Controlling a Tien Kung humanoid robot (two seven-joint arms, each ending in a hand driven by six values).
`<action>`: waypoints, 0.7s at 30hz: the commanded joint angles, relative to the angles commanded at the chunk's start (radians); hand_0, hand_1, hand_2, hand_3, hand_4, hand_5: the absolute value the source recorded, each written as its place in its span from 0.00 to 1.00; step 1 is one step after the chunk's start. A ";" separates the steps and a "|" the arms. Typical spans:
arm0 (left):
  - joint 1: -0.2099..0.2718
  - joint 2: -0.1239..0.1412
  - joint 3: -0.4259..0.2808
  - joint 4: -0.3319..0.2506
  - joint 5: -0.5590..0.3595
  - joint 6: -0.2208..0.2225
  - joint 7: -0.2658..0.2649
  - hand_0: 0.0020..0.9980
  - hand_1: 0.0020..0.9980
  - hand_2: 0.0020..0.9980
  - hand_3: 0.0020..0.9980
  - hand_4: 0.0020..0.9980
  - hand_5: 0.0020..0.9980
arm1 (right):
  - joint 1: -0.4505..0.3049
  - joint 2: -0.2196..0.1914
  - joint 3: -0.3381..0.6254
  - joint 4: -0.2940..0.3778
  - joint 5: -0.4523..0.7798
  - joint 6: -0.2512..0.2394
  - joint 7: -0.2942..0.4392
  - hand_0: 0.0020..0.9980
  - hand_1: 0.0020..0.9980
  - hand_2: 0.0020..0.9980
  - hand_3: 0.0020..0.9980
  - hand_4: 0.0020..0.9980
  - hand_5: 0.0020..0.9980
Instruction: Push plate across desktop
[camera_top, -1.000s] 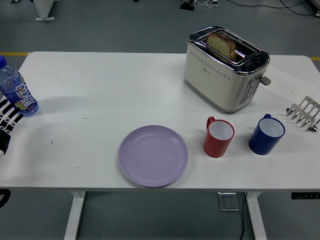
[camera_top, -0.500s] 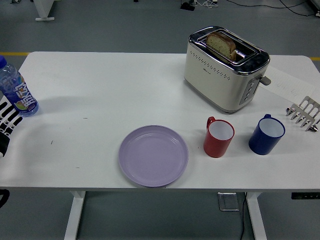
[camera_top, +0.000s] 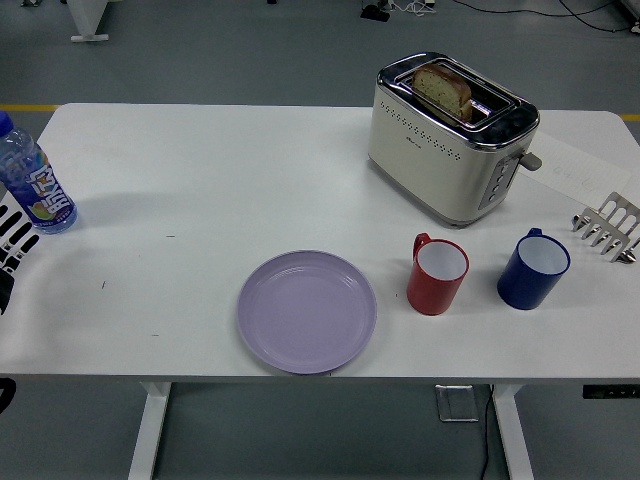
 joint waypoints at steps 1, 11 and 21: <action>0.000 -0.003 -0.006 -0.005 0.007 -0.007 0.004 0.74 0.75 0.72 0.66 0.57 1.00 | 0.001 0.000 0.001 0.000 -0.001 0.000 -0.001 0.58 0.52 0.61 0.56 0.21 0.52; 0.004 -0.015 -0.033 -0.051 0.021 -0.021 0.005 0.74 0.75 0.72 0.67 0.57 1.00 | 0.006 0.000 0.008 0.000 -0.010 -0.001 -0.007 0.58 0.52 0.61 0.56 0.21 0.52; 0.003 -0.018 -0.033 -0.054 0.017 -0.014 0.004 0.74 0.75 0.72 0.67 0.57 1.00 | 0.008 0.000 0.010 0.000 -0.017 -0.001 -0.012 0.58 0.52 0.61 0.56 0.21 0.52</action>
